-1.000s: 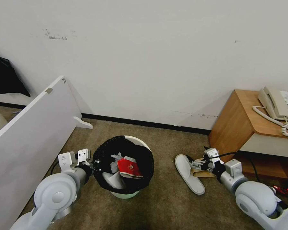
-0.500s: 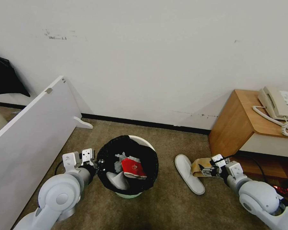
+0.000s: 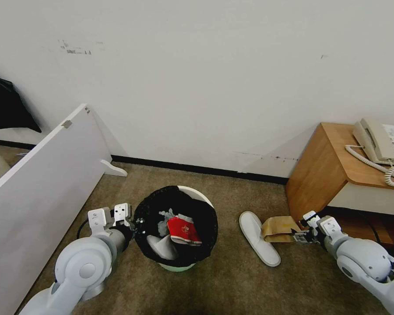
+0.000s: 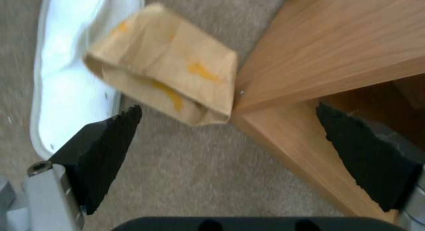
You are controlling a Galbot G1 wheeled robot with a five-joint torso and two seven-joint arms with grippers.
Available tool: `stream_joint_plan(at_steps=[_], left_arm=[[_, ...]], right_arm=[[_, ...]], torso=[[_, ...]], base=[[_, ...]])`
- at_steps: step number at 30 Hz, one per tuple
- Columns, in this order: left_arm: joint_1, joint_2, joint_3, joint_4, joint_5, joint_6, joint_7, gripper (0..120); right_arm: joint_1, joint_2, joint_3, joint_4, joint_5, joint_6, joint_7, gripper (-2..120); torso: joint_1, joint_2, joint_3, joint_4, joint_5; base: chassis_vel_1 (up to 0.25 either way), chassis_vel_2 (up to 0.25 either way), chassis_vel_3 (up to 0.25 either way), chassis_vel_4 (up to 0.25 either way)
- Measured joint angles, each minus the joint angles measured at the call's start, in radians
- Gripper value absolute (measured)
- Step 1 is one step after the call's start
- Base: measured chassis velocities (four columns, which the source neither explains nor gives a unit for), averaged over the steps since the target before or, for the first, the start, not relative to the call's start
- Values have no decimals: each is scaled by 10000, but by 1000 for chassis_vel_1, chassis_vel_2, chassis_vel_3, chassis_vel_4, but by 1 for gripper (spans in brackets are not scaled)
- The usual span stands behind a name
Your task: Pick up the trash bin, then pick up the garbage from the floor and place it into the trash bin.
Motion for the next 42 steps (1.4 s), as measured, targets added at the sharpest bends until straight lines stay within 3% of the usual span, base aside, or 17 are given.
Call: stream_joint_plan(at_steps=[12,28,42], left_arm=[[126,-333,104,108,369,-8,78,1],[215,-600,139,263,692,-39,243,1],[172,-759,1,476,696,-81,341,1]], right_arm=[[285,568,-804,-877,-1113,214,-232,100],[3044,2335,-3406,-2458,-2481,220,-194,100],[3767,3061,-4384,-3572,-3674,-73,-317,100]], torso=[[0,0,0,-1,0],[0,0,0,2,-1],[0,-1,0,1,-1]], base=[[0,0,0,0],[0,0,0,0],[0,0,0,0]])
